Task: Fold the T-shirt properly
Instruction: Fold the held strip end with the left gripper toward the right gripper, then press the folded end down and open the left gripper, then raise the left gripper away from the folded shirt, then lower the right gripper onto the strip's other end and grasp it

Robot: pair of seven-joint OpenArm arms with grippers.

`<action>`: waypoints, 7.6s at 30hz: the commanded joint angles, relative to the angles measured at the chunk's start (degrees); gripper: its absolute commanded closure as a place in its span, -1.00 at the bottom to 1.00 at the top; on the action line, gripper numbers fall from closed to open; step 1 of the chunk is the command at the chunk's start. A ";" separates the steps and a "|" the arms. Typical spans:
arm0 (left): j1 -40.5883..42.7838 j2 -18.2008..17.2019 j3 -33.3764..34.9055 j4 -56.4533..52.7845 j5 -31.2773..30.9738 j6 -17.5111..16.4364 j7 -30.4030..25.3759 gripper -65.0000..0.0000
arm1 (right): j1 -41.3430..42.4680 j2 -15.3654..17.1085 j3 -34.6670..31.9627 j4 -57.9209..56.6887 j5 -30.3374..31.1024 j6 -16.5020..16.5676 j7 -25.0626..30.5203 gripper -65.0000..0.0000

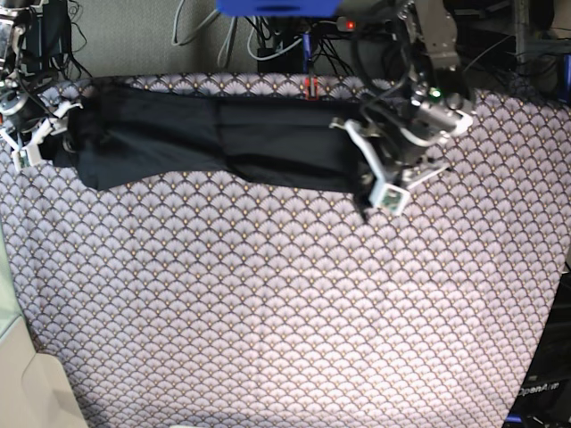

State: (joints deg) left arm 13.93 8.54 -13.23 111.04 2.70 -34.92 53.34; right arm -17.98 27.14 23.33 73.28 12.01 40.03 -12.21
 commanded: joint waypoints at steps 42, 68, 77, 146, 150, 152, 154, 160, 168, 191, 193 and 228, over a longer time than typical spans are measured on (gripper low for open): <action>-0.09 -1.11 36.49 -5.33 -1.51 35.31 -2.05 1.00 | 0.79 0.07 0.27 0.79 -4.67 -0.03 0.47 -0.11; 0.09 -7.79 44.49 1.53 -1.51 35.14 -12.68 -0.06 | 0.53 0.07 0.27 0.70 -4.67 -0.03 0.47 -0.11; 7.47 -11.48 33.23 3.81 -6.08 35.14 -12.68 1.00 | 0.70 0.25 0.45 0.61 -4.67 -0.03 0.47 -0.11; -21.36 -7.26 46.07 -26.52 -22.26 34.78 -12.33 1.00 | 0.18 -0.63 0.62 0.70 -4.76 -0.03 0.47 -0.11; -19.34 -8.14 45.54 -14.82 -22.26 35.14 -7.58 1.00 | 0.18 -0.54 0.62 0.70 -4.76 -0.03 0.47 -0.11; -18.99 -8.23 45.54 -9.37 -21.82 35.22 -3.89 1.00 | 0.18 -0.54 0.62 0.70 -4.76 -0.03 0.47 -0.11; -17.32 -9.90 44.93 -5.51 -21.73 35.22 0.68 1.00 | 0.18 -0.54 0.62 0.79 -4.76 -0.03 0.47 -0.11; -12.66 -16.67 38.68 0.12 -22.00 35.22 6.83 1.00 | 0.26 -0.54 0.62 0.79 -4.76 -0.03 0.47 -0.11; -8.62 -22.82 37.28 2.85 -21.91 35.22 10.97 1.00 | 0.35 -0.54 0.62 0.79 -4.76 -0.03 0.47 -0.11; -7.65 -22.47 37.28 -4.36 -22.17 35.05 11.32 1.00 | 0.53 0.34 1.24 2.11 -4.76 -0.03 0.38 -0.11; -7.65 -22.47 37.28 -2.08 -22.17 35.05 11.49 1.00 | 0.26 0.16 3.26 4.04 -4.76 -0.03 0.38 -0.11; 0.44 -26.25 19.08 3.20 -22.00 34.61 6.04 1.00 | 1.05 -3.00 14.87 15.38 13.35 -0.03 -23.62 -0.12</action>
State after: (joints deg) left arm 14.87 -17.37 6.09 113.36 -19.11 -0.19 60.16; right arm -16.99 23.53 37.89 87.79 24.62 40.07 -36.42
